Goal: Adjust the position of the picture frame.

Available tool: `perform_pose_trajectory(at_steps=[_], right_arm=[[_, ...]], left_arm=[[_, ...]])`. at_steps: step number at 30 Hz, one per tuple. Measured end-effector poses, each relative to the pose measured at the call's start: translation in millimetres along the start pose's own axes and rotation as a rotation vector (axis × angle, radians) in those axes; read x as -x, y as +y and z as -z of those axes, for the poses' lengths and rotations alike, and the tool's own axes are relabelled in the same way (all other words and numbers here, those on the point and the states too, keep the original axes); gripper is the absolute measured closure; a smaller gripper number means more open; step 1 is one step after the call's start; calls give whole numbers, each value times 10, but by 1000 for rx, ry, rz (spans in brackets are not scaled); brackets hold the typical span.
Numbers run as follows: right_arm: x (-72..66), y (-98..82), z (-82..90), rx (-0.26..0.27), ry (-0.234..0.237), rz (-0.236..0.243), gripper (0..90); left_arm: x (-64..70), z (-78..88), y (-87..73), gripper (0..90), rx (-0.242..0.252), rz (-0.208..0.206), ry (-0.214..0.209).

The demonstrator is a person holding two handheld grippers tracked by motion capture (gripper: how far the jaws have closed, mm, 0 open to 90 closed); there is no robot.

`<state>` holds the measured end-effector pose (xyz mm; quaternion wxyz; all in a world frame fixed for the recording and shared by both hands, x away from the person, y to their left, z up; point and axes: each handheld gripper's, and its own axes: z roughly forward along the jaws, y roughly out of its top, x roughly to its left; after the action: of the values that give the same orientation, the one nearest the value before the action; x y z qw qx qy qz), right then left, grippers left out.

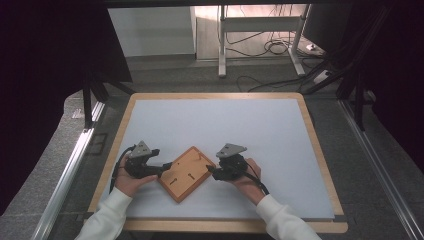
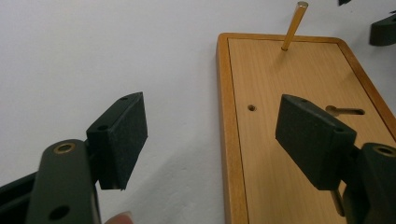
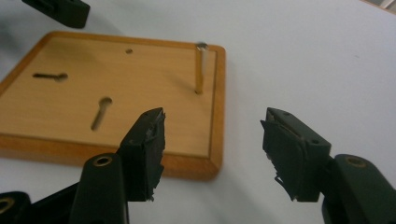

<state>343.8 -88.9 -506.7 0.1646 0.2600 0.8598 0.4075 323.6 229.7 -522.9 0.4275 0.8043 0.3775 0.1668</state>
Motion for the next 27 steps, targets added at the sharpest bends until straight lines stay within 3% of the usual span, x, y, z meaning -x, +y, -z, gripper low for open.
perform_pose_trajectory(at_steps=[5, 14, 24, 27], right_arm=[[-50, 107, -148, 4, 17, 6, 435], [-43, 214, -468, -17, 6, -4, 570], [-81, 245, -589, -14, 14, -15, 818], [-62, 232, -593, -1, 18, -26, 845]], left_arm=[[6, 2, 1, 251, 3, -7, -4], [-13, 28, -3, 251, 16, 1, -3], [-17, 44, -2, 252, 26, 3, 11], [-23, 36, -7, 251, 21, 3, 12]])
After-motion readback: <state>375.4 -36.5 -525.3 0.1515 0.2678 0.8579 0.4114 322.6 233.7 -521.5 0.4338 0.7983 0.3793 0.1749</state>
